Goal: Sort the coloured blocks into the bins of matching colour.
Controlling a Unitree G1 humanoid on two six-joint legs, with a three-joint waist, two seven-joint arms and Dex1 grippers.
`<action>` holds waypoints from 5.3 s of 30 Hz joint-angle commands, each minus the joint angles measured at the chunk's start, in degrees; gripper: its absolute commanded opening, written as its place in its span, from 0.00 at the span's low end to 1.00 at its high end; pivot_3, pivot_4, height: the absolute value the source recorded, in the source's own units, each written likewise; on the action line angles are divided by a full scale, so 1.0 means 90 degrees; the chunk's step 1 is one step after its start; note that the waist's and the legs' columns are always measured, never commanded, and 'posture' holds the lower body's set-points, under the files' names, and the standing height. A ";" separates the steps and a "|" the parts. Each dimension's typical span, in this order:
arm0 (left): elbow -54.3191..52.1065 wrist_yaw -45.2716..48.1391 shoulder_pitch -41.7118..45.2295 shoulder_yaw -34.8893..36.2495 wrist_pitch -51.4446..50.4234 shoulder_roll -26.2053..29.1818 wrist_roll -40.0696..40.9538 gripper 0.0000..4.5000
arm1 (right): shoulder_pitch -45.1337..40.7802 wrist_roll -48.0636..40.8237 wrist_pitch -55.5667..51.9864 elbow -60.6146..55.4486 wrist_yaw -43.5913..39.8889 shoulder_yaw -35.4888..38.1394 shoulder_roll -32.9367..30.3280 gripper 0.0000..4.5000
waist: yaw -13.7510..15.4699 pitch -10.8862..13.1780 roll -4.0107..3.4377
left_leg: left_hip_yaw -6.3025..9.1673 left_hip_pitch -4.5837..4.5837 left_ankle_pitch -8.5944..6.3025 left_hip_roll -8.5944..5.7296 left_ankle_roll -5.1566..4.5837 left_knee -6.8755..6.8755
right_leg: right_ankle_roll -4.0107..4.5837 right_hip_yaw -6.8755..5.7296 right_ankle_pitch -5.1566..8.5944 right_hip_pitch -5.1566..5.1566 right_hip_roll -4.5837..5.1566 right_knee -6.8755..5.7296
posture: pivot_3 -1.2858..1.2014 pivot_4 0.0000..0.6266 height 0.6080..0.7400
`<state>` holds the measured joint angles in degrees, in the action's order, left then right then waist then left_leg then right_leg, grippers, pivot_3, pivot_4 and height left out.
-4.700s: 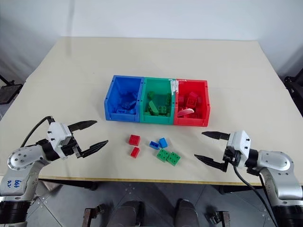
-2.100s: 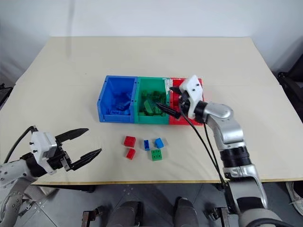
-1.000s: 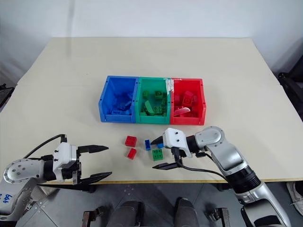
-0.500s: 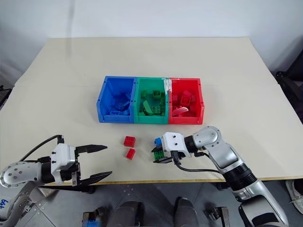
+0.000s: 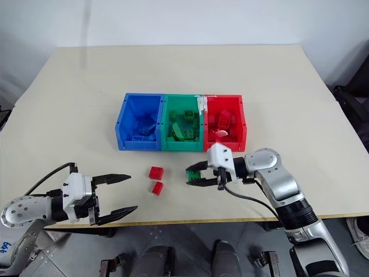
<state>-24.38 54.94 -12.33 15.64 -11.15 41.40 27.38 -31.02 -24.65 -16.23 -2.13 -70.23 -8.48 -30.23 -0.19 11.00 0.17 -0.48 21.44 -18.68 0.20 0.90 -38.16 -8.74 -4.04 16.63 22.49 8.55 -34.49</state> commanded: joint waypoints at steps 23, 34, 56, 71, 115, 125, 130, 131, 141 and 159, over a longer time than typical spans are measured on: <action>-0.0309 -0.0777 -0.0359 0.1029 -0.0143 -0.0510 0.0542 1.00 | -0.1964 0.0908 0.0307 0.2207 0.2008 0.0762 0.1159 1.00 | -0.0107 -0.0001 0.0001 | -0.0015 0.0004 -0.0016 0.0001 -0.0006 0.0002 | 0.0011 0.0001 0.0005 0.0023 -0.0001 -0.0027 | 0.52 0.24 1.00; 0.0674 0.0172 0.1694 -0.0914 -0.0076 -0.0184 -0.0033 1.00 | 0.2271 -0.0174 0.0192 -0.0625 0.0338 0.2323 -0.1332 1.00 | 0.0132 0.0000 0.0000 | -0.0031 0.0000 -0.0025 -0.0002 -0.0017 -0.0002 | 0.0007 -0.0002 0.0004 0.0012 -0.0001 -0.0006 | 0.52 0.24 1.00; 0.0537 0.0178 0.0691 -0.0175 0.0247 -0.0101 -0.0051 1.00 | 0.1869 0.1116 -0.1064 -0.1380 0.2629 -0.0429 0.0230 1.00 | 0.0032 -0.0002 0.0003 | -0.0083 -0.0018 -0.0040 0.0041 -0.0012 -0.0021 | -0.0001 0.0022 -0.0006 0.0014 -0.0022 0.0006 | 0.52 0.24 1.00; 0.0264 -0.0257 -0.0353 0.0467 0.0589 -0.0323 -0.0041 1.00 | 0.1107 0.1224 -0.0740 -0.0857 0.2401 -0.0703 0.0652 0.19 | 0.0005 -0.0004 0.0007 | -0.0086 -0.0021 -0.0045 0.0045 -0.0012 -0.0016 | 0.0003 0.0022 -0.0004 0.0016 -0.0026 0.0003 | 0.52 0.24 1.00; 0.1344 0.0174 -0.0378 0.1206 0.0678 0.0263 0.0065 1.00 | 0.1178 0.0029 0.1873 0.0481 -0.1169 0.0922 -0.0802 0.99 | -0.0147 -0.0033 0.0055 | -0.0203 -0.0028 -0.0092 0.0084 -0.0012 -0.0013 | 0.0033 0.0013 0.0006 0.0108 -0.0032 -0.0044 | 0.52 0.24 1.00; 0.1482 0.0777 0.2179 -0.1377 -0.0077 0.0493 -0.0672 1.00 | 0.1965 -0.0196 0.1184 -0.0470 -0.0579 0.1242 -0.1103 0.99 | 0.0025 -0.0033 0.0055 | -0.0196 -0.0020 -0.0101 0.0079 -0.0013 -0.0064 | 0.0027 0.0017 0.0000 0.0100 -0.0028 -0.0062 | 0.52 0.24 1.00; 0.2551 0.0897 0.2978 -0.2014 0.0275 0.0253 -0.1191 1.00 | 0.2239 -0.0270 0.0984 -0.1050 -0.0369 0.1297 -0.1214 0.99 | 0.0001 -0.0033 0.0055 | -0.0202 -0.0017 -0.0103 0.0080 -0.0017 -0.0081 | 0.0024 0.0018 -0.0001 0.0100 -0.0032 -0.0064 | 0.52 0.24 1.00; 0.2804 0.1006 0.3092 -0.2131 0.0493 0.0238 -0.1332 1.00 | 0.2299 -0.0317 0.0911 -0.1195 -0.0287 0.1326 -0.1212 0.99 | 0.0008 -0.0033 0.0055 | -0.0203 -0.0017 -0.0103 0.0082 -0.0017 -0.0081 | 0.0025 0.0018 -0.0001 0.0100 -0.0034 -0.0065 | 0.52 0.24 1.00; 0.4207 0.1329 0.4091 -0.2555 0.1189 -0.0389 -0.1673 0.87 | 0.2947 -0.0397 0.0650 -0.1698 0.0131 0.1638 -0.1378 1.00 | 0.0188 -0.0033 0.0055 | -0.0199 -0.0013 -0.0114 0.0076 -0.0035 -0.0113 | 0.0008 0.0020 -0.0010 0.0081 -0.0034 -0.0059 | 0.52 0.24 1.00; 0.2732 0.1192 0.4976 -0.1830 -0.0194 -0.0814 -0.0163 0.32 | 0.3835 -0.0821 0.0462 -0.2336 0.1631 0.2450 -0.0799 1.00 | 0.0202 -0.0033 0.0056 | -0.0191 -0.0011 -0.0113 0.0077 -0.0035 -0.0115 | 0.0007 0.0020 -0.0011 0.0076 -0.0033 -0.0060 | 0.52 0.24 1.00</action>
<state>3.87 67.43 29.56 -2.30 -10.52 34.77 23.32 3.34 -29.73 -11.83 -20.46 -58.92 10.54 -38.73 1.62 10.70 0.67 -2.12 21.33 -19.70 0.90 0.60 -39.23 -8.68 -3.92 16.54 23.10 8.25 -35.03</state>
